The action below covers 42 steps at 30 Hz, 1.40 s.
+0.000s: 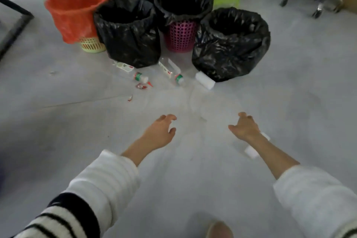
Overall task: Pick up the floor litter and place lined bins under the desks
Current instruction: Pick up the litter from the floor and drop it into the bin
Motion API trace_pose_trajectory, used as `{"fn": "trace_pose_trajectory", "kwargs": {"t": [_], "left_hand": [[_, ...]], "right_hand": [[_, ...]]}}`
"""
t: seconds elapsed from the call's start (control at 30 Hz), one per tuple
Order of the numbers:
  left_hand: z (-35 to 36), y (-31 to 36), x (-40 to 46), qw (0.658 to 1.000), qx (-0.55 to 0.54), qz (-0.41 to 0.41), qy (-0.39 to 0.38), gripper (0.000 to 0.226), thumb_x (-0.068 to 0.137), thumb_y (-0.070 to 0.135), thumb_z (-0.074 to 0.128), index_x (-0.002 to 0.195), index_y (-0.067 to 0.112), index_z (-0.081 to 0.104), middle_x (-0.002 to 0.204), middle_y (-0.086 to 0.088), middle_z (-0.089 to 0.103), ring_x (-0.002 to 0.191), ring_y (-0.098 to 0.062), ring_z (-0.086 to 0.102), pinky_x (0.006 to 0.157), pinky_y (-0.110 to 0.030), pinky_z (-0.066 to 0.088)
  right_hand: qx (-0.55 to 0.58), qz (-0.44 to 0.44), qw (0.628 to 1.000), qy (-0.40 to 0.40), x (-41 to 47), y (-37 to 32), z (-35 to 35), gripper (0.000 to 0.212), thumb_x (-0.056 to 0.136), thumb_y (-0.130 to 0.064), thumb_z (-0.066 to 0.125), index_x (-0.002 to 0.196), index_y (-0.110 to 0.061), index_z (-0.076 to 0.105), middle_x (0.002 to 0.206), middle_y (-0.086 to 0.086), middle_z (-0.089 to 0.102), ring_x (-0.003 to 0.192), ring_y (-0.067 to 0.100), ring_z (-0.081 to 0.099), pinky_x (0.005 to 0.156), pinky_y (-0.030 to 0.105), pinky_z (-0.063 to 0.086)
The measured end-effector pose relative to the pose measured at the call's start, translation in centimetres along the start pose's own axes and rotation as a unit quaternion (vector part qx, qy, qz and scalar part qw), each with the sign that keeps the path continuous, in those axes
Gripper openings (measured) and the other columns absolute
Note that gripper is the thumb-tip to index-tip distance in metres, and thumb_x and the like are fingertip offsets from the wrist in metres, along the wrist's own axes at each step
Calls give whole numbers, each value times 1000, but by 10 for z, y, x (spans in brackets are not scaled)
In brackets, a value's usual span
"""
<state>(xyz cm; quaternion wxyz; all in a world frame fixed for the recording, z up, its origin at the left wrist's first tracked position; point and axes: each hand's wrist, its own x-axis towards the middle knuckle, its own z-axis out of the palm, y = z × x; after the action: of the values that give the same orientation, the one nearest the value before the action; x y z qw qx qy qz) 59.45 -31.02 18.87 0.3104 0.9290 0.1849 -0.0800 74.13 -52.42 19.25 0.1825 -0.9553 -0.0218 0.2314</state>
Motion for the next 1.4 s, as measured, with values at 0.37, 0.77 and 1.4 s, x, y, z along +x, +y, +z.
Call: {"fn": "trace_pose_trajectory", "kwargs": {"t": [0.37,0.77,1.4], "left_hand": [[74,31,73,992,56,-49,-98,37,95,19,44,132,16,44,133,-10,49,120,-25,51,102,-32,39],[17,60,165,976,184,-23,-111,47,95,20,42,141,16,33,143,-10,34,130,-27,37,106,-40,36],[84,58,338,944,306,111,-58,81,85,-4,46,149,6,-3,159,-8,-7,148,-27,-4,120,-45,10]], "right_hand": [[97,211,971,60,74,102,43,61,88,-25,59,138,-7,28,145,21,30,130,38,34,98,41,39],[50,-19,998,21,141,39,5,63,83,-4,57,139,-1,29,135,19,42,126,36,39,102,41,36],[-117,-103,977,145,232,44,76,57,73,-24,72,118,7,54,98,25,64,79,39,62,64,41,52]]}}
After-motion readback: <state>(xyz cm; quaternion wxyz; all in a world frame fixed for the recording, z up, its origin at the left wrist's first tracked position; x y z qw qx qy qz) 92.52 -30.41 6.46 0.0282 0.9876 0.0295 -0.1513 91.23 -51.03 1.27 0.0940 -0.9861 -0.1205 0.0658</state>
